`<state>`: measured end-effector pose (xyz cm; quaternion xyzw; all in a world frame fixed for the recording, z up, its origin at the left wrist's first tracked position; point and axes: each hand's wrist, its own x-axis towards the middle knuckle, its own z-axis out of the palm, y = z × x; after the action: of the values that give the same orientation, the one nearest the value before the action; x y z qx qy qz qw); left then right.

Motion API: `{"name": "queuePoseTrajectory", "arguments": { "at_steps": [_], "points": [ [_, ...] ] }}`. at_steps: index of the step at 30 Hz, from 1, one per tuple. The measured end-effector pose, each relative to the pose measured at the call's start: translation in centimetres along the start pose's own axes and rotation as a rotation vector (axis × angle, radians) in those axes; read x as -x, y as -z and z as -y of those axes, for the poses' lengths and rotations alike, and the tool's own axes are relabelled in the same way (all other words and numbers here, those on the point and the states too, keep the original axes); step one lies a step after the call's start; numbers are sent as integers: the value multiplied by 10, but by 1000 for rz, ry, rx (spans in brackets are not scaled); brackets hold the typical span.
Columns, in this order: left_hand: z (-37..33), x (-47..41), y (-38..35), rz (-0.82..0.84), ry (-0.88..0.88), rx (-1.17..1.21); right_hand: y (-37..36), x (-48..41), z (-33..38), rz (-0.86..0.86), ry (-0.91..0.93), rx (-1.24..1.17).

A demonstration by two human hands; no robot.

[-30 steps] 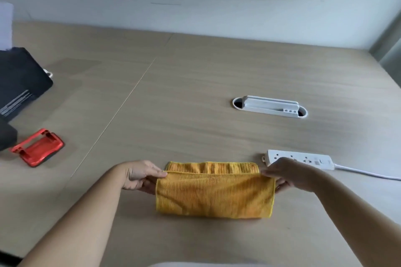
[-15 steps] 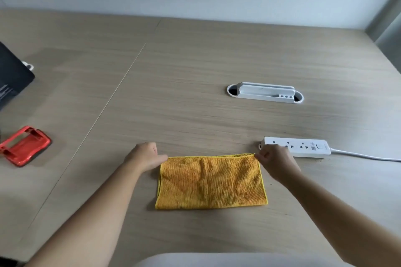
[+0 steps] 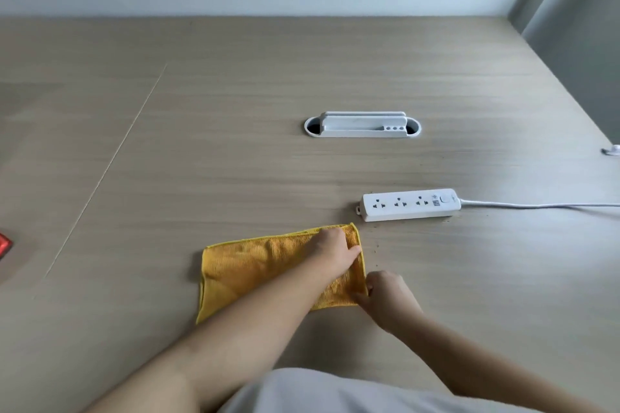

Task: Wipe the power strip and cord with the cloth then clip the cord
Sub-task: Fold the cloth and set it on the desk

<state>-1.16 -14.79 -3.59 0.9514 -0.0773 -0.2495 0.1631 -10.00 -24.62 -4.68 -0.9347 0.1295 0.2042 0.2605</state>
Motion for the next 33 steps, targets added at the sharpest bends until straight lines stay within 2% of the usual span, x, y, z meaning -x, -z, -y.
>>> {"name": "queuePoseTrajectory", "arguments": {
  "at_steps": [4,7,12,14,19,21,24,29,31,33],
  "points": [
    [-13,-4,-5,-25,33,-121,3,4,-5,25,-3,-95],
    [-15,-4,2,15,63,-68,10,9,-1,17,29,-216],
    [42,7,45,186,64,556,14,24,36,65,223,-428],
    [76,20,66,185,101,754,10,24,59,116,312,-476],
    [161,52,90,169,237,946,-19,20,124,338,547,-393],
    [183,61,89,111,313,947,-31,18,138,387,606,-327],
    [200,64,77,-25,363,870,-40,8,134,294,557,-247],
    [199,60,58,-270,433,356,-33,-17,116,-13,196,-257],
    [194,60,55,-282,515,248,-30,-28,117,-13,52,-308],
    [191,59,49,-277,582,169,-31,-37,121,66,-39,-339]
  ]
}}
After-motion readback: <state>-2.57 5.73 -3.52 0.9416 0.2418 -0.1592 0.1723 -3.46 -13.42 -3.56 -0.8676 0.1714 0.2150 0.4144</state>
